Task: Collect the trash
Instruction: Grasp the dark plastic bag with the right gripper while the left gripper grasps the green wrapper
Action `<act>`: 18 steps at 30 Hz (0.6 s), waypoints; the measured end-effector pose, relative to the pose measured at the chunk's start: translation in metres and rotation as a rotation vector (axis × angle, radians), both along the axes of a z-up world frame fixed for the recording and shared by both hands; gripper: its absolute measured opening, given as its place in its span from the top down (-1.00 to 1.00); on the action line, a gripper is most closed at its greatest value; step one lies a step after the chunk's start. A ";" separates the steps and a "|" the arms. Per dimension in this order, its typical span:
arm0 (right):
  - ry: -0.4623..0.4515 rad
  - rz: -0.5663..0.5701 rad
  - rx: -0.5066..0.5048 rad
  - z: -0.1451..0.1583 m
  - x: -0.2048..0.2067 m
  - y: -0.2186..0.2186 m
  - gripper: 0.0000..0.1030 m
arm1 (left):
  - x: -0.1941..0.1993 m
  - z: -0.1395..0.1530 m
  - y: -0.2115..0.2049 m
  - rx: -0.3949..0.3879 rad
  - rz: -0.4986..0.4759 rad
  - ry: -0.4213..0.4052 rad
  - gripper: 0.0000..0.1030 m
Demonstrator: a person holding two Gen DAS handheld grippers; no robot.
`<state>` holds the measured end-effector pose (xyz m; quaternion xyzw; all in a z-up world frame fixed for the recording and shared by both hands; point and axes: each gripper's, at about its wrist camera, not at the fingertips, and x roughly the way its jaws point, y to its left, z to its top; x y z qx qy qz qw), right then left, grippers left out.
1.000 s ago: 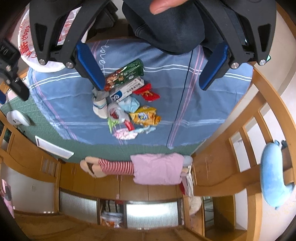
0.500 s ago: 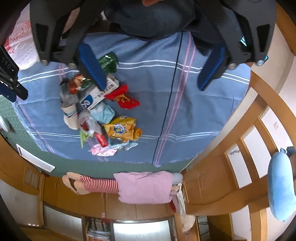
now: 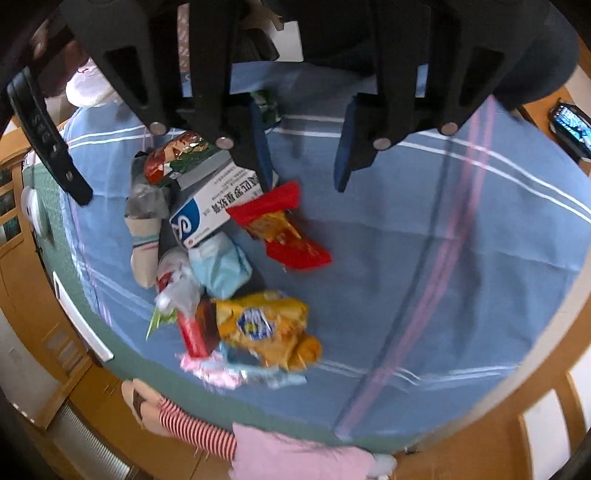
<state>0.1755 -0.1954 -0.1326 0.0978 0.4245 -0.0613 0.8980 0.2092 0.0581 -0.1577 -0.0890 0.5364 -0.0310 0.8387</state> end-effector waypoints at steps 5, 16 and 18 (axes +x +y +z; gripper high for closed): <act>0.108 -0.006 0.039 -0.035 0.041 -0.007 -0.36 | -0.003 0.002 -0.022 0.077 -0.043 -0.112 -0.30; 0.173 -0.049 0.108 -0.046 0.050 -0.019 -0.36 | 0.015 -0.046 -0.031 -0.135 -0.066 0.115 -0.25; 0.204 -0.048 0.124 -0.050 0.047 -0.017 -0.36 | 0.016 -0.052 -0.038 -0.134 -0.089 0.143 -0.33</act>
